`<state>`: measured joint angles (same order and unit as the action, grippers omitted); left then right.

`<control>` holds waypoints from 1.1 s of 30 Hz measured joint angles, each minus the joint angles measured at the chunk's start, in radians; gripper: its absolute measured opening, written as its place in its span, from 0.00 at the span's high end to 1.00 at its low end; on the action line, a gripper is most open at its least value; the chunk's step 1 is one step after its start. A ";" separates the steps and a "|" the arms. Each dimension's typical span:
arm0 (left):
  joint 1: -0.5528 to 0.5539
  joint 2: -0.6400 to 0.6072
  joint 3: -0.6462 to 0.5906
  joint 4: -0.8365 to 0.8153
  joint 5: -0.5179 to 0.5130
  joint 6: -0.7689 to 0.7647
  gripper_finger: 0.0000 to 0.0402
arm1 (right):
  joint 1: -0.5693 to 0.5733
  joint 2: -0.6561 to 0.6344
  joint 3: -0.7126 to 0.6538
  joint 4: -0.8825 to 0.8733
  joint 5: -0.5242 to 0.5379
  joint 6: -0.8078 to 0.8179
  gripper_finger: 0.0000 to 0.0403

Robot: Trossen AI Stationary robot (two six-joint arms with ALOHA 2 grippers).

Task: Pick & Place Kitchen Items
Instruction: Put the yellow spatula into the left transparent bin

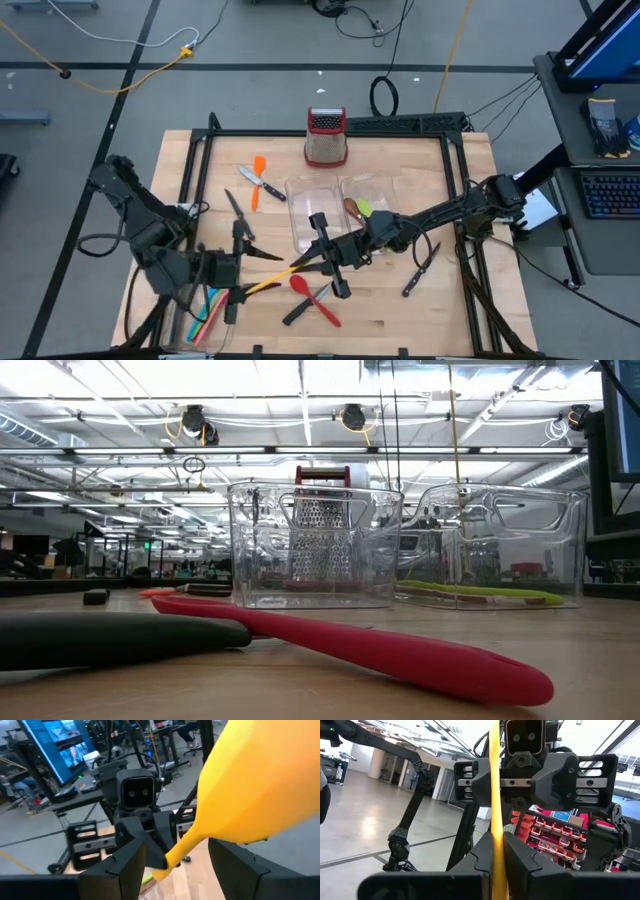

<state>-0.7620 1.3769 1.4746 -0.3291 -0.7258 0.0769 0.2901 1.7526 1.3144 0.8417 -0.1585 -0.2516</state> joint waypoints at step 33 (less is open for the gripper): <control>0.083 0.039 -0.002 -0.212 -0.029 -0.201 0.99 | -0.001 -0.001 -0.001 -0.119 0.186 0.000 0.88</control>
<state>-0.6793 1.4156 1.4731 -0.5416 -0.7553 -0.1243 0.2893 1.7519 1.3137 0.7227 0.0279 -0.2513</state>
